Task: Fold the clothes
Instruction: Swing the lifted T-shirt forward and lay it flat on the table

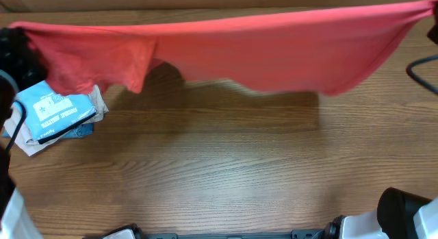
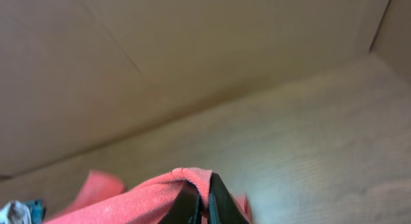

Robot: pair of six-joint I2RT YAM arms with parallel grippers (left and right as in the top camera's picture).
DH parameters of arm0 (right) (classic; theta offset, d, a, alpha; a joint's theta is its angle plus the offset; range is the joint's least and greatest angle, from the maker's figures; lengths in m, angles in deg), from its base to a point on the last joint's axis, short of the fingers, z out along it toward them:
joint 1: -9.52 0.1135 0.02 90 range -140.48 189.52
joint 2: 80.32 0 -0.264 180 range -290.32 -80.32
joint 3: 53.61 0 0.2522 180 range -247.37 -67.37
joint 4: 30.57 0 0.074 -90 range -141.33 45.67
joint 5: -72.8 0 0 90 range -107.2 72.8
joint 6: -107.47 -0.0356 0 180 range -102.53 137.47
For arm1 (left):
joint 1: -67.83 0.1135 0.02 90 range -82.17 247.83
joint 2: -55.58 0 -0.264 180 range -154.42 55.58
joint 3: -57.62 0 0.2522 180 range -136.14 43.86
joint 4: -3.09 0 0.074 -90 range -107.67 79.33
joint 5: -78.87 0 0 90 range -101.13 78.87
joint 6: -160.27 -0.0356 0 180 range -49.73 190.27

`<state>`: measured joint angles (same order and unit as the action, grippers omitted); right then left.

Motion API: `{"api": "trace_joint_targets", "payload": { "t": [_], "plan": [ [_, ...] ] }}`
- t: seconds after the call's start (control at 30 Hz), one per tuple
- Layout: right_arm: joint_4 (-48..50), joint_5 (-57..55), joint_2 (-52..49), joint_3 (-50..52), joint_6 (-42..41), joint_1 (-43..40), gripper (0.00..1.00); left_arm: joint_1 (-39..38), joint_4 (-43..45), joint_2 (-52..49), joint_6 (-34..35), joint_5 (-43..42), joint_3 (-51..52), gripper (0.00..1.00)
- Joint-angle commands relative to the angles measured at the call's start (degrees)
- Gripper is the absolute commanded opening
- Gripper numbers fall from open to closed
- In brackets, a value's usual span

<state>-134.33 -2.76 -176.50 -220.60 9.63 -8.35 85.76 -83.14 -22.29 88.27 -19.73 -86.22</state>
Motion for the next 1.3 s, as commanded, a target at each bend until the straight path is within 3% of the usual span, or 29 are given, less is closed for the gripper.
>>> {"api": "trace_joint_targets", "payload": {
  "t": [0.0, 0.23, 0.53, 0.63, 0.73, 0.83, 0.97, 1.1, 1.27],
  "plan": [
    [0.7, -1.3, 1.0, -4.5, 0.2, -0.5, 0.04, 1.4, 1.5, 1.6, 0.2, 0.7, -1.5, 0.04],
    [2.6, -1.7, -1.6, -4.9, 0.2, -0.5, 0.04, 1.4, 2.0, -1.7, 0.7, 0.6, -1.3, 0.04],
    [4.4, 0.9, -12.9, -0.7, 0.2, -0.5, 0.04, -0.3, 6.3, -16.0, 1.2, -4.1, -1.3, 0.04],
    [9.3, 2.9, -17.8, -0.5, -0.1, -0.5, 0.04, -2.3, 14.2, -22.3, 1.3, -5.2, -1.3, 0.04],
    [18.3, 3.8, -19.9, -0.5, -6.9, -0.5, 0.04, -3.5, 27.4, -26.8, 3.8, -10.4, -1.3, 0.04],
    [27.8, 5.6, -18.8, -1.4, -14.0, -0.5, 0.04, -3.7, 42.5, -27.3, 11.3, -12.7, -1.4, 0.04],
    [32.8, 6.7, -16.7, -3.0, -14.3, -0.5, 0.04, -3.5, 52.4, -25.2, 10.8, -13.2, -4.1, 0.04],
    [29.3, 6.6, -15.3, -3.2, -10.8, -0.5, 0.04, -3.5, 44.2, -22.4, 5.8, -14.6, -7.0, 0.04],
    [13.4, 1.5, -16.0, -1.1, -4.4, -0.5, 0.04, -4.5, 17.0, -21.4, -0.9, -14.6, -6.9, 0.04]
  ]
}}
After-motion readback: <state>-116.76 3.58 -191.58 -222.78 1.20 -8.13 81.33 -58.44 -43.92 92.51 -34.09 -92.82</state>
